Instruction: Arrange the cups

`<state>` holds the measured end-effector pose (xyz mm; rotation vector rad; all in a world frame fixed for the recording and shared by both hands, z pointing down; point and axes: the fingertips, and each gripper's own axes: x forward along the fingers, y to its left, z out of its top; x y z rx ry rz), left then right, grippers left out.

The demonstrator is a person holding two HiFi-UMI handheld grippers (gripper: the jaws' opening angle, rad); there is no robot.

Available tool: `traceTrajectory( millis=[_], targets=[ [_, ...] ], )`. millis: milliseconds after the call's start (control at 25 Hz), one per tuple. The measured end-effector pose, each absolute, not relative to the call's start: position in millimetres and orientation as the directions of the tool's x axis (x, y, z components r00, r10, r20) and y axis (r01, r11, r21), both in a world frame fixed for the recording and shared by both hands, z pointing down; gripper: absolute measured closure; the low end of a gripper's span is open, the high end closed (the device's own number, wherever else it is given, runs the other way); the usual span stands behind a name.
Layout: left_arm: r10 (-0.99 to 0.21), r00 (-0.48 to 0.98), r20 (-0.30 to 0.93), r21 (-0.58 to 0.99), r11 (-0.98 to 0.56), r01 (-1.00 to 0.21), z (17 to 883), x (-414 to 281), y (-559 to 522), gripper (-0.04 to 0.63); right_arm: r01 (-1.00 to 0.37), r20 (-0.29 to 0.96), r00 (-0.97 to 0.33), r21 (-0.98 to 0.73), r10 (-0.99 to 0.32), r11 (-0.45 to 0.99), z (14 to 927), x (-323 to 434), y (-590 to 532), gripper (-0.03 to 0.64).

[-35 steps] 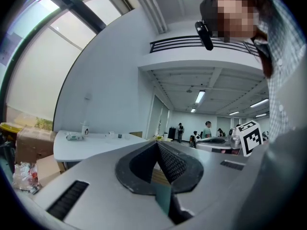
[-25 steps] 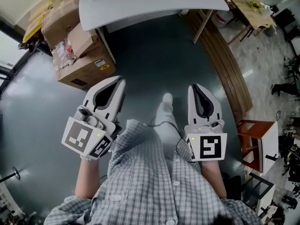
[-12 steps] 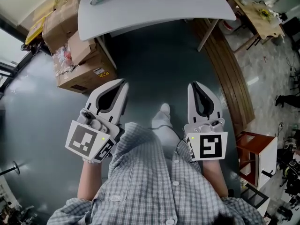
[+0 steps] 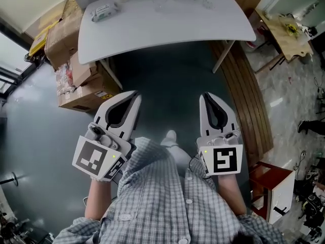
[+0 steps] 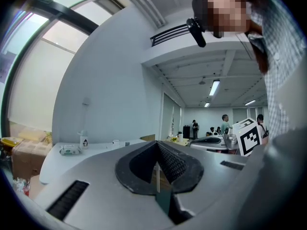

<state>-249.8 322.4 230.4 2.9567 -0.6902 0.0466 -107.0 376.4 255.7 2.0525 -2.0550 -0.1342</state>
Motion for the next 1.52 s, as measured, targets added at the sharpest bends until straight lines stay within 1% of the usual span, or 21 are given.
traceTrajectory(
  millis=[240,560,800,1000,1240,1520],
  targets=[
    [-0.445,0.896,0.018,0.103,-0.890,-0.444,221.2,-199.7,296.4,0.584,-0.972,0.097,0.023,0.234,-0.995,0.001,256.3,-55.3,359.2,0.588],
    [-0.438,0.898,0.044,0.080,-0.894,-0.440,222.3,-157.1,285.9,0.584,-0.975,0.133,0.063,0.219,-0.989,-0.033,265.1,-0.3,349.1,0.588],
    [-0.427,0.902,0.068,0.042,-0.902,-0.430,222.3,-136.9,276.1,0.584,-0.977,0.141,0.047,0.213,-0.989,-0.016,270.2,9.5,334.2,0.588],
    [-0.437,0.897,0.074,0.040,-0.897,-0.440,231.4,-131.3,255.9,0.584,-0.977,0.162,0.044,0.215,-0.986,-0.008,281.1,11.6,320.7,0.588],
    [-0.438,0.897,0.064,0.062,-0.895,-0.442,233.6,-129.2,215.9,0.584,-0.973,0.159,0.079,0.228,-0.984,-0.041,280.9,20.6,290.0,0.588],
    [-0.415,0.908,0.050,0.081,-0.905,-0.418,228.2,-106.7,153.4,0.584,-0.966,0.158,0.113,0.248,-0.981,-0.071,268.2,41.0,233.5,0.588]
  ],
)
